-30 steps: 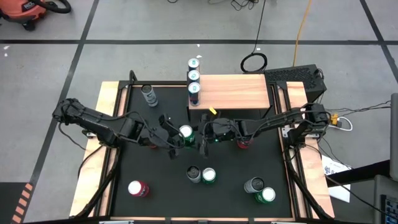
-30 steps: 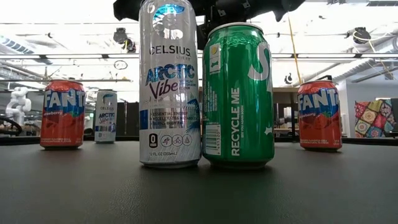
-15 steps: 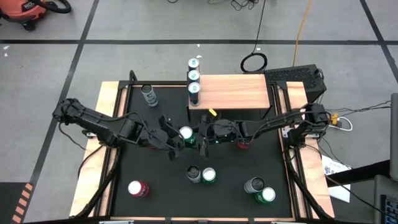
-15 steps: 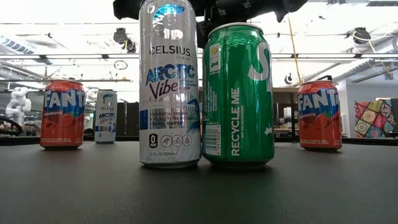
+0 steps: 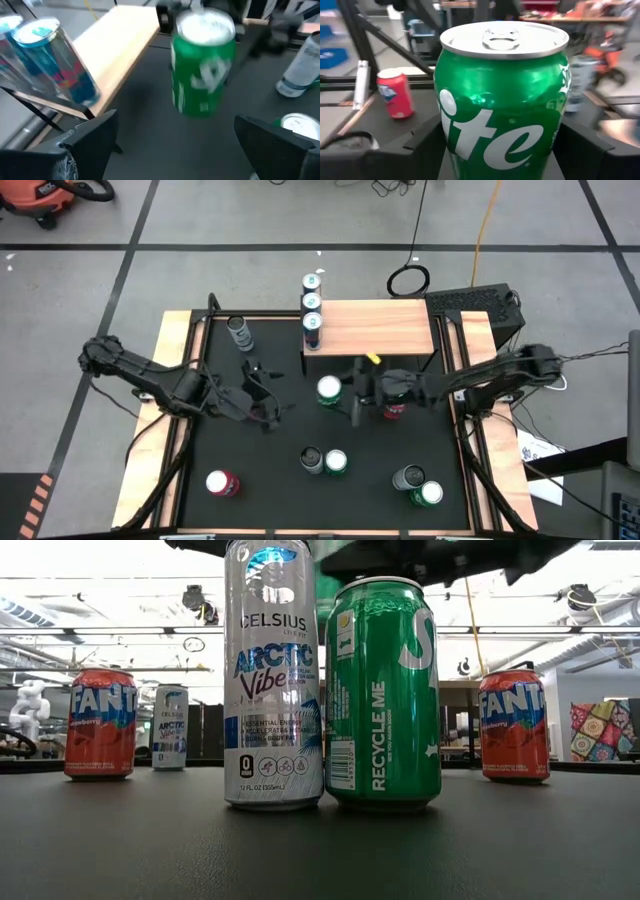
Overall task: Place canned beverage on shelf
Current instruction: Put the top right green soda can on the shelf, then put the left green soda can on the shelf aligned with the other green soda can
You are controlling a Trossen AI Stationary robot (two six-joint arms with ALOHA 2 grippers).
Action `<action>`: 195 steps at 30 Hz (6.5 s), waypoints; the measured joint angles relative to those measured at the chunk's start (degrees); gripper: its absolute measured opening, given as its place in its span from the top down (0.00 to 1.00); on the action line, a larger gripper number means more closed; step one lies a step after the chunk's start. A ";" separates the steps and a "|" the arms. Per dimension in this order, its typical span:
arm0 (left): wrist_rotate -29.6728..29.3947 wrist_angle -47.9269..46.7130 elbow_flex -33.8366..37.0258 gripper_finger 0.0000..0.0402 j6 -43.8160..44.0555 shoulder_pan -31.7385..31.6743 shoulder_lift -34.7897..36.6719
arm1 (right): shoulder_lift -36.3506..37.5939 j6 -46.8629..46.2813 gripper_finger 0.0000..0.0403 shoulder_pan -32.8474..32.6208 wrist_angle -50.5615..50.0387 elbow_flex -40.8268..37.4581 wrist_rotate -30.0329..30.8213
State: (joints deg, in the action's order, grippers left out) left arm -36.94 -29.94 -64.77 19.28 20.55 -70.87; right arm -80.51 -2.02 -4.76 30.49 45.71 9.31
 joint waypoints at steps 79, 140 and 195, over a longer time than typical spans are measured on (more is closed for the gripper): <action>-12.31 20.48 20.20 0.01 1.25 -0.73 -0.26 | 16.43 0.46 0.13 21.95 -39.22 10.88 -19.47; -9.80 25.97 20.15 0.01 -0.06 6.98 -0.26 | -13.67 -7.01 0.31 -17.70 -12.76 5.36 -7.06; 2.83 63.57 17.55 0.31 -20.22 -0.30 -20.67 | 0.88 -4.86 0.22 -18.05 -4.36 5.44 24.86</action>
State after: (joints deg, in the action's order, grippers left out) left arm -34.11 33.63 -47.22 -0.94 20.25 -91.54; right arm -79.64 -6.88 -22.81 26.13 51.16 34.17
